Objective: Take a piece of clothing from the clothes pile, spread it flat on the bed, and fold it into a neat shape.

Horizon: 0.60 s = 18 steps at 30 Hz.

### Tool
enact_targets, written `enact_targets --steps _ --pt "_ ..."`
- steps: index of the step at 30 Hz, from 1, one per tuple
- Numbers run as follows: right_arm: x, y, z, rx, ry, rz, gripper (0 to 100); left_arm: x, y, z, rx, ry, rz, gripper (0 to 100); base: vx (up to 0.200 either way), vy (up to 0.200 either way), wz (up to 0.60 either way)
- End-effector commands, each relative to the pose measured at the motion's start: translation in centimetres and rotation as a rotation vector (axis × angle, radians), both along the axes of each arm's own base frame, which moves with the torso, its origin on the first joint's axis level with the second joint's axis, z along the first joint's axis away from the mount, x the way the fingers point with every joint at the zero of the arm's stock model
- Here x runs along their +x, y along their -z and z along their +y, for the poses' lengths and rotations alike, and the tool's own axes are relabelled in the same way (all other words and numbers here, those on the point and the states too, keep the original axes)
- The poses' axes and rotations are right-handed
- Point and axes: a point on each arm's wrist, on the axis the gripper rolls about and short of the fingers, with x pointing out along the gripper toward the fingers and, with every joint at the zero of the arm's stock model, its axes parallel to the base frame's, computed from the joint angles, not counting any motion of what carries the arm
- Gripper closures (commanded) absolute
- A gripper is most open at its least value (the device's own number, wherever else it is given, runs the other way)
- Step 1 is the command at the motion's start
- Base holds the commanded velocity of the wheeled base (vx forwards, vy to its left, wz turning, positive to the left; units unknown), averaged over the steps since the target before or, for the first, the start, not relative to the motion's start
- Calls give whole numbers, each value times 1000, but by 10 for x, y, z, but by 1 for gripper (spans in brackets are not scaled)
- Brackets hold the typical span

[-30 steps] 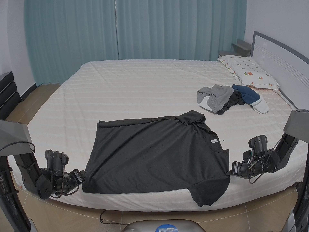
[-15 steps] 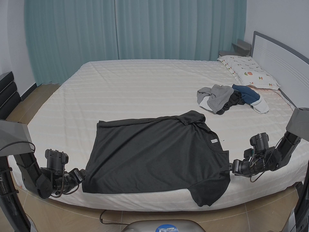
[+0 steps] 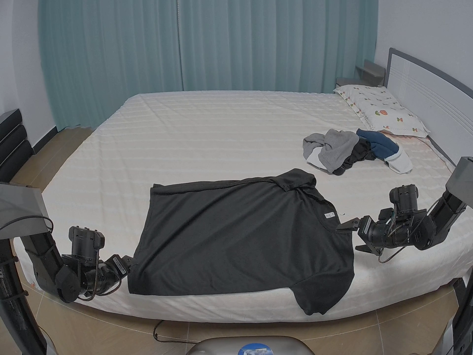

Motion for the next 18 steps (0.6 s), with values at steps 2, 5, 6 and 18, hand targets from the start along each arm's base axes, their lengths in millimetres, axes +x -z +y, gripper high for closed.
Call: enact_targets --steps 2,5,6,18 --pt "2 -4 0 14 2 -18 0 2 -2 0 -6 -5 -11 0 0 0 0" --pt "2 -2 0 15 0 -13 0 6 -3 -1 -36 -37 -23 0 0 0 0" --pt "3 -3 0 15 0 -15 0 6 -3 -1 -39 -39 -27 0 0 0 0" --pt "1 -2 4 14 -12 -11 0 7 -4 -3 -65 -25 -29 0 150 0 0"
